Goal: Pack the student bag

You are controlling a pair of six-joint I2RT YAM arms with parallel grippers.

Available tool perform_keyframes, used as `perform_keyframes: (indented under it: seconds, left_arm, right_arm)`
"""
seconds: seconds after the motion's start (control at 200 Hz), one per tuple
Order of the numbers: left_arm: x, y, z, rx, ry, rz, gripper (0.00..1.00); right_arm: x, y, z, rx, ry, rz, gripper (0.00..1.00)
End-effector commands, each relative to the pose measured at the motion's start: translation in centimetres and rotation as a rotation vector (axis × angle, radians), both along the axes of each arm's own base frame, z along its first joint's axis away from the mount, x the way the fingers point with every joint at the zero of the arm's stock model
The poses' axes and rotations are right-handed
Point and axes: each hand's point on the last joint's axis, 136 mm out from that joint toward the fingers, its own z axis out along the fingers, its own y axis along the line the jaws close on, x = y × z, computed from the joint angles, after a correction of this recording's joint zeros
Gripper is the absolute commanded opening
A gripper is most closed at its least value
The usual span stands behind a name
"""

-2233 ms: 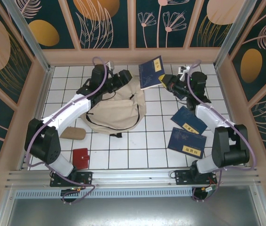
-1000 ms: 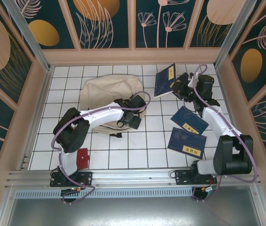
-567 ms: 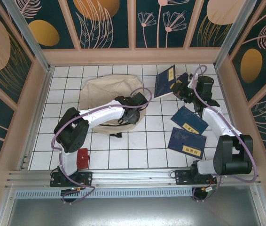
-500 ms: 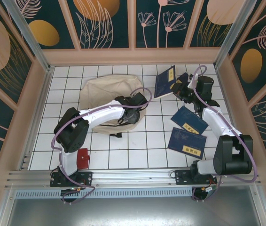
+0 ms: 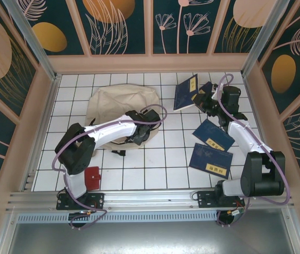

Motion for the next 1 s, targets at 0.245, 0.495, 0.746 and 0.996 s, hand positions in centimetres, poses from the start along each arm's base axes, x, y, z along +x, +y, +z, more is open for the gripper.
perform_keyframes:
  seconds: [0.245,0.495,0.746,0.996]
  left_arm:
    - [0.7,5.2,4.1,0.238,-0.160,0.064,0.62]
    - [-2.9,5.5,0.4,0.177,0.031,0.052,0.70]
    - [-2.6,8.5,1.5,0.257,-0.028,0.171,0.52]
    - [-0.2,6.3,3.5,0.126,-0.119,0.143,0.17]
  right_arm:
    - [0.3,0.6,1.1,0.033,-0.051,0.029,0.00]
    - [0.4,0.9,1.2,0.036,-0.049,0.036,0.00]
    - [0.7,1.6,1.5,0.035,-0.056,0.054,0.00]
    - [0.8,2.0,1.7,0.034,-0.058,0.058,0.00]
